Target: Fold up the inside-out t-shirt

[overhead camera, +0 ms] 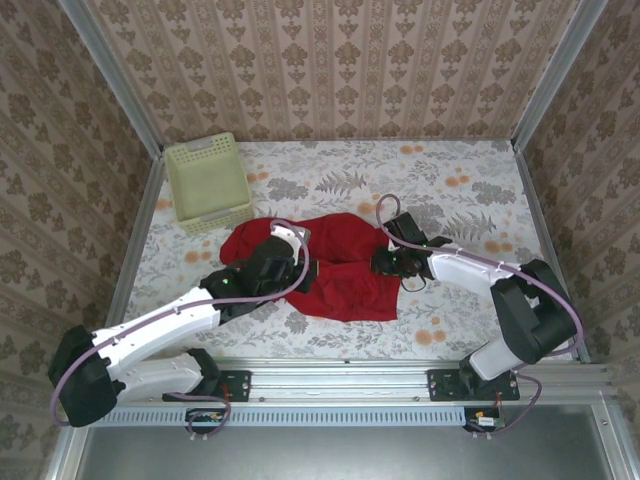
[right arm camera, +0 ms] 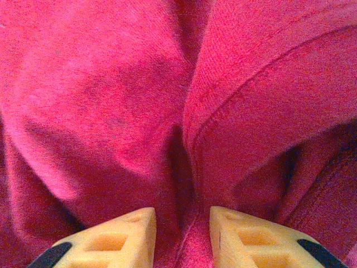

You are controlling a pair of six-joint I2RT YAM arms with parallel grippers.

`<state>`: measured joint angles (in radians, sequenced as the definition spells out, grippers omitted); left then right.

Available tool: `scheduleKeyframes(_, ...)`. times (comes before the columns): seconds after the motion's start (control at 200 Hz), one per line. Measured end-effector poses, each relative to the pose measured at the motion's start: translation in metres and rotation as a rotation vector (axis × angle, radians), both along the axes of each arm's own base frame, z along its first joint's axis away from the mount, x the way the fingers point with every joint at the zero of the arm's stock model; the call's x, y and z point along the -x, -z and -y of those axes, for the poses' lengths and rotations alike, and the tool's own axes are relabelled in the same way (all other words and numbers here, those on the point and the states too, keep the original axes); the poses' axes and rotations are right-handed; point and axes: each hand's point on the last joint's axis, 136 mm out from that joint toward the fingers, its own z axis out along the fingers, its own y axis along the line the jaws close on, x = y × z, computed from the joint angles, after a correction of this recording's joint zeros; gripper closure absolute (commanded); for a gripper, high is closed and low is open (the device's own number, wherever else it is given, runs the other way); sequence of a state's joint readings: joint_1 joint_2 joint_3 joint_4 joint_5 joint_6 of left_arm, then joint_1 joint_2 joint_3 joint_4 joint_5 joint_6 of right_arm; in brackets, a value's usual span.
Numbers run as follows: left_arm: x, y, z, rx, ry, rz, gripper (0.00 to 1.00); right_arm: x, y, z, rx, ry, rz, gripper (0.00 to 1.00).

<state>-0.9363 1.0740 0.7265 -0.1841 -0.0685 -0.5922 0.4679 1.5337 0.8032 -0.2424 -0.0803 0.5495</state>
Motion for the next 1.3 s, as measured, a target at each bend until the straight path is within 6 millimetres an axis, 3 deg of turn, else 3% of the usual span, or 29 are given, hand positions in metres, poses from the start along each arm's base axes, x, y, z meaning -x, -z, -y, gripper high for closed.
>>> scheduleKeyframes(0.3,-0.005,-0.004,-0.009,-0.004,-0.025,0.01,1.0,0.001,0.01,0.003,0.022,0.006,-0.021,0.54)
scheduleKeyframes(0.425,-0.005,-0.002,-0.011,-0.013,-0.029,0.006,1.0,0.009,0.011,0.006,0.036,0.006,-0.017,0.56)
scheduleKeyframes(0.62,-0.005,0.0,-0.012,-0.018,-0.029,0.002,1.0,0.017,0.006,0.009,0.054,0.013,0.011,0.62)
scheduleKeyframes(0.78,-0.005,0.0,-0.013,-0.021,-0.031,0.001,1.0,0.019,0.019,0.005,0.062,0.007,-0.014,0.66)
scheduleKeyframes(0.86,-0.006,0.001,-0.015,-0.027,-0.033,-0.001,1.0,0.021,0.026,0.001,0.071,-0.004,-0.03,0.74)
scheduleKeyframes(1.03,-0.007,0.0,-0.022,-0.05,-0.042,-0.003,1.0,0.017,0.019,-0.004,0.061,-0.01,-0.015,0.95)
scheduleKeyframes(1.145,-0.016,-0.018,-0.03,-0.052,-0.066,0.019,1.0,0.02,-0.006,0.001,0.06,-0.011,0.024,1.0)
scheduleKeyframes(1.235,-0.026,-0.043,-0.035,-0.047,-0.085,0.056,1.0,0.019,-0.052,0.009,0.056,-0.006,0.123,1.0)
scheduleKeyframes(1.3,-0.032,-0.069,-0.038,-0.035,-0.092,0.097,1.0,0.018,-0.099,0.015,0.042,0.001,0.23,1.0)
